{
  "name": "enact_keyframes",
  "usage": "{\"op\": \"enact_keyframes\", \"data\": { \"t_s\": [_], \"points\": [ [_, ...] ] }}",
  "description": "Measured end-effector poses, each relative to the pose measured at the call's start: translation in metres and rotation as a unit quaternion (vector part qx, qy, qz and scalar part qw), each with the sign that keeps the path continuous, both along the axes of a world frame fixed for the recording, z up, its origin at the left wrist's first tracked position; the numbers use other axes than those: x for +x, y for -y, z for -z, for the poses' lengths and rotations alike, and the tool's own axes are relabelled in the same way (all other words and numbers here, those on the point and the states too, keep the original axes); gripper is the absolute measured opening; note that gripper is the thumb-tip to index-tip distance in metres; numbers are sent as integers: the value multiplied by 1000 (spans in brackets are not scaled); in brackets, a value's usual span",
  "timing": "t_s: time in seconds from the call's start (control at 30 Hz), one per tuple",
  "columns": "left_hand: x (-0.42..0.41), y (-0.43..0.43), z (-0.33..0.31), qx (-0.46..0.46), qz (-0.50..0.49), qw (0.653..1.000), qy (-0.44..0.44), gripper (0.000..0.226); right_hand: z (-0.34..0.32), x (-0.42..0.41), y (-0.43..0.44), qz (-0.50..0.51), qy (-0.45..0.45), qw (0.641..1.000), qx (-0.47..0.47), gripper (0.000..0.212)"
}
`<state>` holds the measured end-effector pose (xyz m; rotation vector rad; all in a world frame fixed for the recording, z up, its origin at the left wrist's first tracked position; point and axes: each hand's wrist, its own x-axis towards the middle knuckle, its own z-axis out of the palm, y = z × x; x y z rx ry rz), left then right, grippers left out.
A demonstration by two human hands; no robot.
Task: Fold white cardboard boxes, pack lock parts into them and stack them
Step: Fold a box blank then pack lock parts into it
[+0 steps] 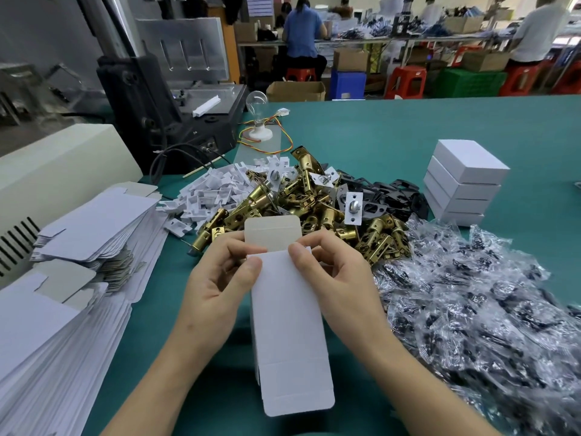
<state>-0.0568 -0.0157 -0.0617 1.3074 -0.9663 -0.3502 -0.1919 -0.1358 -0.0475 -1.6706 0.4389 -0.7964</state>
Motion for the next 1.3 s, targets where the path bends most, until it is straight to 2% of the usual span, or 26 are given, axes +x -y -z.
{"op": "enact_keyframes", "data": {
  "t_s": [0.2, 0.33, 0.43, 0.47, 0.53, 0.6, 0.77, 0.97, 1.1, 1.3],
  "points": [
    [1, -1, 1, -2, -9, 1000, 17, 13, -1, 0, -1, 17, -7, 1000, -4, 17],
    [2, -2, 3, -8, -18, 1000, 10, 41, -1, 0, -1, 18, -14, 1000, -18, 19],
    [2, -4, 2, -4, -22, 999, 24, 58, 0, 0, -2, 23, -4, 1000, -21, 9],
    [3, -4, 2, 3, -23, 999, 29, 56, 0, 1, -3, 28, 2, 1000, -14, 7],
    [3, -5, 0, 5, -17, 999, 36, 44, 0, 1, -5, 38, 10, 999, 10, 24],
    [2, -5, -2, -4, -14, 999, 47, 35, 0, 1, -4, 37, 10, 999, 21, 32],
    [3, -7, -4, -17, 12, 1000, 19, 27, 2, 1, -2, 10, 13, 1000, -10, 24],
    [2, -7, -7, -12, 55, 998, -24, 36, 3, 2, 1, -27, 20, 999, 20, 25],
    [1, -8, -9, -20, 51, 997, -50, 30, 3, 2, 1, -43, 23, 998, 31, 27],
    [2, -9, -12, -18, 45, 999, -19, 15, 2, 2, 0, -44, 35, 998, 42, 19]
  ]
}}
